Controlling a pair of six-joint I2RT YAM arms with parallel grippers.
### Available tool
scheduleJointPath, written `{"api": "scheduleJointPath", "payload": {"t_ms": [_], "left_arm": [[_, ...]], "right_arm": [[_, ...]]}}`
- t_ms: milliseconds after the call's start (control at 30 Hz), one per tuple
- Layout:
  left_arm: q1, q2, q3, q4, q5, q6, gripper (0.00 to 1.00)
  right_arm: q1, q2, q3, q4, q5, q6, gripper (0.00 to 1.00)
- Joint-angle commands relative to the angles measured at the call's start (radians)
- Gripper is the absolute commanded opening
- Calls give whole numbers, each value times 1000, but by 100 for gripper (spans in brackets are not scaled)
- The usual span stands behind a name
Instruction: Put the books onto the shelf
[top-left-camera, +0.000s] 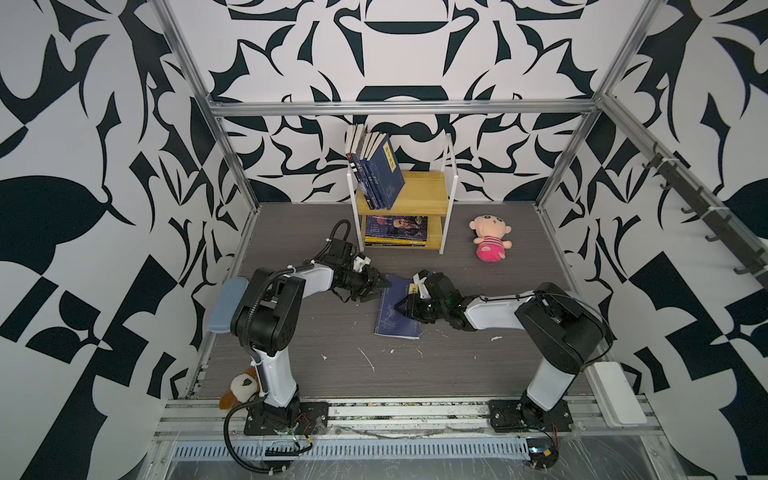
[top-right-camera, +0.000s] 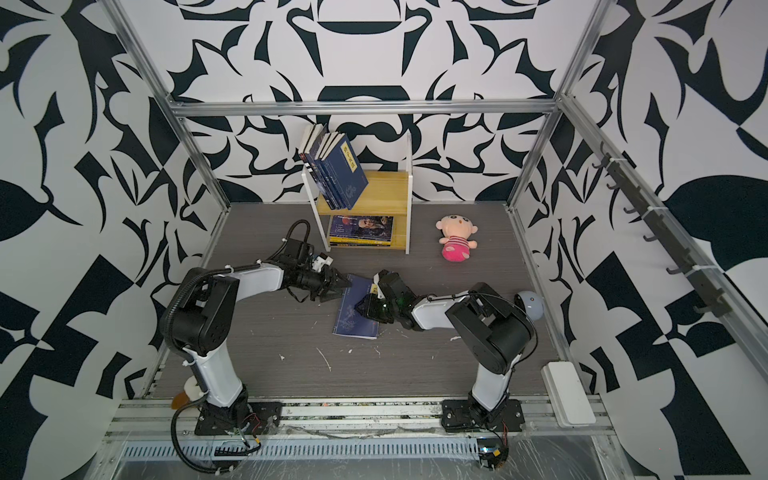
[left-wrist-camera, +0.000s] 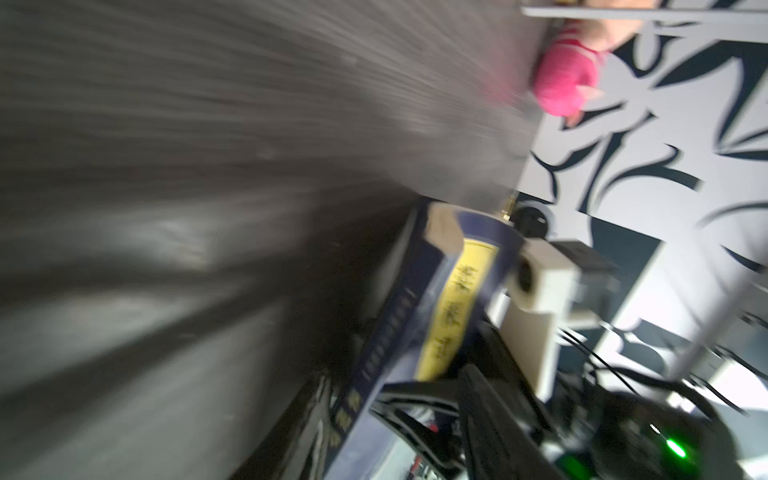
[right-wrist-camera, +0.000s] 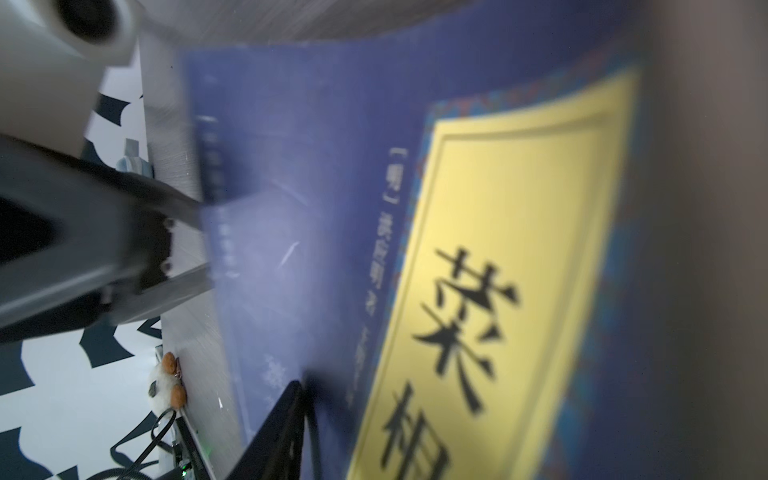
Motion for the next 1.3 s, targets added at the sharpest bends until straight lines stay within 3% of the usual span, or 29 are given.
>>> {"api": "scheduleJointPath", "payload": {"t_ms": [0, 167, 500, 567, 700, 767, 933, 1000, 1267], "left_arm": [[-46, -65, -17, 111, 222, -66, 54], [-49, -55, -14, 115, 234, -66, 50], [-49, -28, 54, -128, 75, 144, 48], [-49, -25, 61, -133, 66, 151, 38], [-43, -51, 73, -145, 62, 162, 0], [-41, -99, 86, -178, 34, 206, 0], [-42, -249, 208, -351, -54, 417, 0], [-43, -283, 299, -422, -100, 514, 0], [-50, -260, 755, -517, -243, 686, 0]], "right_arm": [[13, 4, 18, 124, -140, -14, 42], [-18, -15, 2, 151, -164, -15, 42], [-36, -43, -6, 138, -171, -29, 42], [-36, -44, -6, 140, -173, -29, 42], [-39, -56, -9, 135, -168, -33, 42], [-41, -84, -18, 129, -160, -45, 45], [-58, -282, -80, 17, -102, -131, 67], [-58, -393, -96, -73, -62, -182, 71], [-53, -823, 33, -566, 223, -361, 72]]}}
